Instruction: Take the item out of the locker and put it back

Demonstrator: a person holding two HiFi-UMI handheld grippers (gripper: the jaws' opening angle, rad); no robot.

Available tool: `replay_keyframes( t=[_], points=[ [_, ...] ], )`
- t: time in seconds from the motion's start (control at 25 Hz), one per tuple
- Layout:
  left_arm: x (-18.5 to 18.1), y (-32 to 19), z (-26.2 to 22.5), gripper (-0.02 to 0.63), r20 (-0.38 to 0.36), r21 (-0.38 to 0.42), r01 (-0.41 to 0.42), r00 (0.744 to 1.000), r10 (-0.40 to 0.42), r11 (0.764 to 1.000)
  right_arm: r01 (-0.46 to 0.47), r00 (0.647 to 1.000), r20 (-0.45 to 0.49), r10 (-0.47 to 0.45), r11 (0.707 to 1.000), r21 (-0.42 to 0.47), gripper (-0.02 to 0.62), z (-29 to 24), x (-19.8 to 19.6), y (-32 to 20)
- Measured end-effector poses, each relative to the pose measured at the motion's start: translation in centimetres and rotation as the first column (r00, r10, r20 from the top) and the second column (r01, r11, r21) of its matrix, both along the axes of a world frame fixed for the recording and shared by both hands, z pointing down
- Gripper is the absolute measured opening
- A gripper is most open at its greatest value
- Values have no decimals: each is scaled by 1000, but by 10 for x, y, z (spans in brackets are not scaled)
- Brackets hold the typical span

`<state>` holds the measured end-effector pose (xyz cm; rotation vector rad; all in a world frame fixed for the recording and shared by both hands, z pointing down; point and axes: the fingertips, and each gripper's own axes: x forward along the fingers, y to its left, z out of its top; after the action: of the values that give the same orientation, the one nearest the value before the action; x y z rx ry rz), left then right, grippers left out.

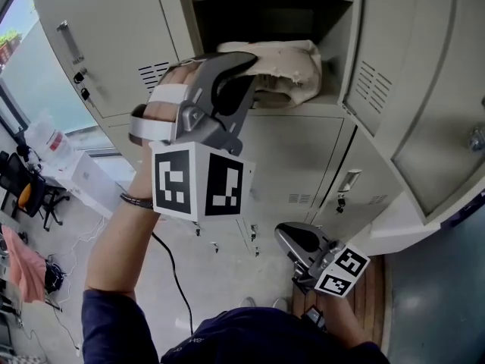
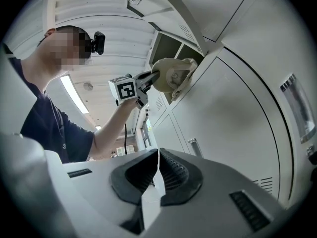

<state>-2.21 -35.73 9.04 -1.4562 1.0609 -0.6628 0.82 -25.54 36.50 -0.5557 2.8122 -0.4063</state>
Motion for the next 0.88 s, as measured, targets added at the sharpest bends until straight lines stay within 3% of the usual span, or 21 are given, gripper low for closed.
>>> replay_keyframes(
  t=[0.44, 0.88],
  points=[
    [-30, 67, -29, 20, -79, 55, -76, 994, 81, 996, -43, 999, -22, 43, 999, 16, 8, -7, -18, 32],
    [-81, 118, -25, 20, -184, 41, -197, 962, 201, 980, -152, 987, -52, 153, 988, 28, 8, -11, -43, 75]
  ],
)
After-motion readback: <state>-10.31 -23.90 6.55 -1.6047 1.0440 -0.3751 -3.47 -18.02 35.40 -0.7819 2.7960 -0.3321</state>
